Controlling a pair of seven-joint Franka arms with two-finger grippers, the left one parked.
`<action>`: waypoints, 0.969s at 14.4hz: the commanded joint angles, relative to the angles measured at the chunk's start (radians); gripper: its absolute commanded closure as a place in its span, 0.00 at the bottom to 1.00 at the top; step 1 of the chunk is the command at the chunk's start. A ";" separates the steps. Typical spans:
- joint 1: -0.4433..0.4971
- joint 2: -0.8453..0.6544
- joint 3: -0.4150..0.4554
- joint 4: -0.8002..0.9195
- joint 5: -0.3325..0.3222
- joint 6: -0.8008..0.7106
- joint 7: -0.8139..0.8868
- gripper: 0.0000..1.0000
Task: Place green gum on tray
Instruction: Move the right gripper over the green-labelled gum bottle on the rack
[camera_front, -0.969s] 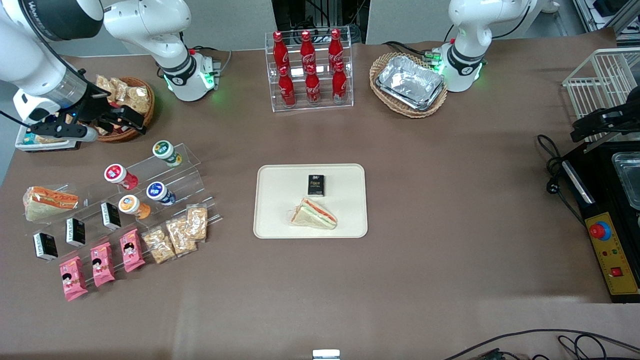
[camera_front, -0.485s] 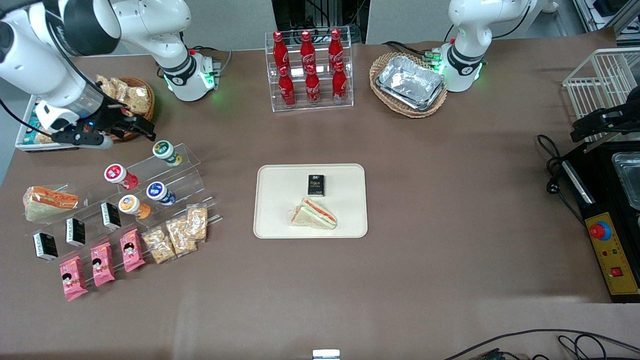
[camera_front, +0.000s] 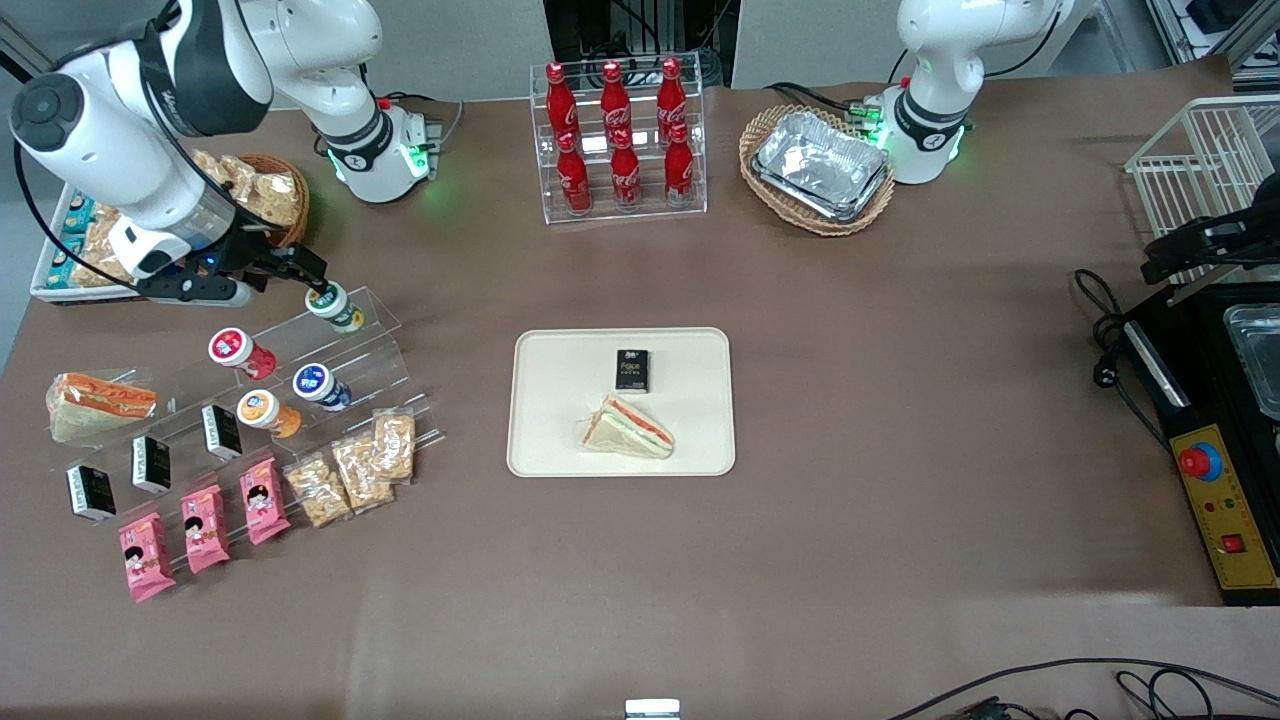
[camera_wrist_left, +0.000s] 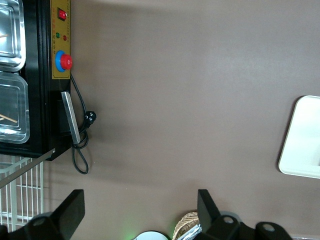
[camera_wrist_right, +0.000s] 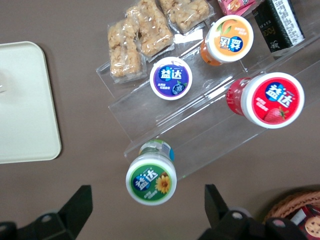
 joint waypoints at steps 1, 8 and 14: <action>0.004 -0.024 -0.005 -0.093 -0.017 0.107 -0.013 0.00; 0.007 0.018 -0.003 -0.132 -0.013 0.162 -0.052 0.00; 0.027 0.035 -0.006 -0.141 -0.012 0.165 -0.053 0.00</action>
